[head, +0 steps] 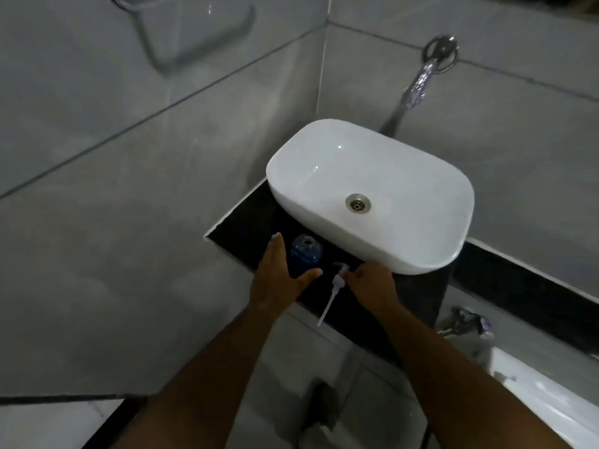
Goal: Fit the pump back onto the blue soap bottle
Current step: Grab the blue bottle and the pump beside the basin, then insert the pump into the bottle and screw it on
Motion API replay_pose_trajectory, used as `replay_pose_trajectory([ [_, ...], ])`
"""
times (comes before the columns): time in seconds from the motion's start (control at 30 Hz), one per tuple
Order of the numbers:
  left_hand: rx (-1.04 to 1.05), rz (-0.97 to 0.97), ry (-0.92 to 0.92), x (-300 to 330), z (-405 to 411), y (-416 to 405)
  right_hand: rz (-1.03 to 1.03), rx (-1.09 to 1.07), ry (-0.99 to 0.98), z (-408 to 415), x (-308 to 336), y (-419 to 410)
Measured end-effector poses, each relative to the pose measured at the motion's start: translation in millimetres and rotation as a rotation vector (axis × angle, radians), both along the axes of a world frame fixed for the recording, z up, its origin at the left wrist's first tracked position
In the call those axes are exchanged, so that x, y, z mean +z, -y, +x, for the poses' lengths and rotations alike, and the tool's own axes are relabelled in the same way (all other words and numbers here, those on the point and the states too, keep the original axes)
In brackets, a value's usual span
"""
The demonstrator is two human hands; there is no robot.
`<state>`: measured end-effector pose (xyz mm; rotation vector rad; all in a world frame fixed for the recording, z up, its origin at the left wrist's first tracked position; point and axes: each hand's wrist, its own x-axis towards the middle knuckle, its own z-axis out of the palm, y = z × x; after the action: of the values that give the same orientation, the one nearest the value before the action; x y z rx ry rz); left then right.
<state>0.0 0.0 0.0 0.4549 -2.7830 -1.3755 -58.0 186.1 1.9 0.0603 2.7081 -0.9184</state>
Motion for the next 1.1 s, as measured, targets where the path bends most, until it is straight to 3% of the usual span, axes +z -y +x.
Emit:
replay_pose_trajectory([
  [0.17, 0.129, 0.111, 0.019, -16.4, -27.4, -10.6, 0.057, -0.042, 0.112, -26.0, -27.6, 12.8],
  [0.43, 0.109, 0.073, -0.021, -33.3, -33.1, -6.5, 0.107, 0.049, 0.170, -33.1, -38.3, 15.7],
  [0.6, 0.087, 0.017, -0.097, -33.8, -35.4, -0.3, 0.033, 0.010, -0.047, -17.3, 0.9, -2.5],
  [0.87, 0.075, 0.031, -0.122, -37.6, -38.7, 1.7, -0.297, -0.077, -0.495, -27.3, 101.8, 29.4],
  [1.1, 0.079, 0.068, -0.100, -42.0, -40.5, 1.2, -0.273, 0.042, -0.637, -42.3, 99.0, 63.2],
])
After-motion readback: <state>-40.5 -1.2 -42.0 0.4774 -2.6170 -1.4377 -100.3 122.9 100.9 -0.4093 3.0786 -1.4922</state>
